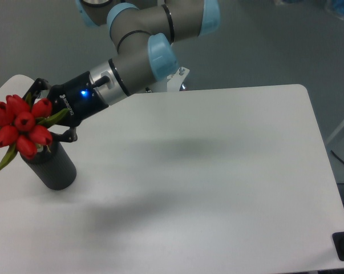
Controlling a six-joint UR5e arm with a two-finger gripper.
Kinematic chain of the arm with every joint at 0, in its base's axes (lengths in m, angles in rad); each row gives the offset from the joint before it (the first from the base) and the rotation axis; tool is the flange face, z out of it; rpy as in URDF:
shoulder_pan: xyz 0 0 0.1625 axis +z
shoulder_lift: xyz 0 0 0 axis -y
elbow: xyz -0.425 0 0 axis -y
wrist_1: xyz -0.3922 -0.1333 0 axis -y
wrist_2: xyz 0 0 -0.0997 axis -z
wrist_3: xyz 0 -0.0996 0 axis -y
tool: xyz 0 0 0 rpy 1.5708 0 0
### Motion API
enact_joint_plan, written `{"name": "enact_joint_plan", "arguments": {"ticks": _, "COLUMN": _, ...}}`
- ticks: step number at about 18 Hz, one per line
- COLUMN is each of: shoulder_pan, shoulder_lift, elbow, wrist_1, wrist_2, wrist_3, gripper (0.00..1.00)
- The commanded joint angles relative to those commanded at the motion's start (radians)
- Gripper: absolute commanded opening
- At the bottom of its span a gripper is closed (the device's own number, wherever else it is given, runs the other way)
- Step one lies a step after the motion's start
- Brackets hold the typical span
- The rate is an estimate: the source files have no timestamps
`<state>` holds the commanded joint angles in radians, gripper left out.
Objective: Pick up the flowers from the vase
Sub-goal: 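Lift the tulips up and out of the black vase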
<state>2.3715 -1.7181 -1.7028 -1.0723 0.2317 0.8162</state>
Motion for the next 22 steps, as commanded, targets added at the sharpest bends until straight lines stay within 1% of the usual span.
{"name": "enact_joint_plan", "arguments": {"ticks": 4, "shoulder_pan": 0.014, "shoulder_lift": 0.000, "elbow": 0.009, "wrist_1": 0.000, "wrist_2": -0.002, "wrist_3": -0.008, "gripper": 0.09}}
{"name": "enact_joint_plan", "arguments": {"ticks": 8, "shoulder_pan": 0.048, "shoulder_lift": 0.000, "elbow": 0.020, "wrist_1": 0.000, "wrist_2": -0.002, "wrist_3": -0.006, "gripper": 0.10}}
{"name": "enact_joint_plan", "arguments": {"ticks": 10, "shoulder_pan": 0.081, "shoulder_lift": -0.002, "elbow": 0.041, "wrist_1": 0.002, "wrist_2": 0.000, "wrist_3": 0.001, "gripper": 0.10}}
{"name": "enact_joint_plan", "arguments": {"ticks": 12, "shoulder_pan": 0.104, "shoulder_lift": -0.015, "elbow": 0.075, "wrist_1": 0.020, "wrist_2": 0.017, "wrist_3": 0.012, "gripper": 0.10}}
{"name": "enact_joint_plan", "arguments": {"ticks": 13, "shoulder_pan": 0.109, "shoulder_lift": -0.021, "elbow": 0.084, "wrist_1": 0.032, "wrist_2": 0.043, "wrist_3": 0.017, "gripper": 0.10}}
{"name": "enact_joint_plan", "arguments": {"ticks": 16, "shoulder_pan": 0.126, "shoulder_lift": -0.031, "elbow": 0.097, "wrist_1": 0.081, "wrist_2": 0.179, "wrist_3": 0.053, "gripper": 0.10}}
{"name": "enact_joint_plan", "arguments": {"ticks": 20, "shoulder_pan": 0.126, "shoulder_lift": -0.046, "elbow": 0.110, "wrist_1": 0.080, "wrist_2": 0.334, "wrist_3": 0.167, "gripper": 0.10}}
{"name": "enact_joint_plan", "arguments": {"ticks": 22, "shoulder_pan": 0.129, "shoulder_lift": -0.048, "elbow": 0.115, "wrist_1": 0.078, "wrist_2": 0.421, "wrist_3": 0.193, "gripper": 0.08}}
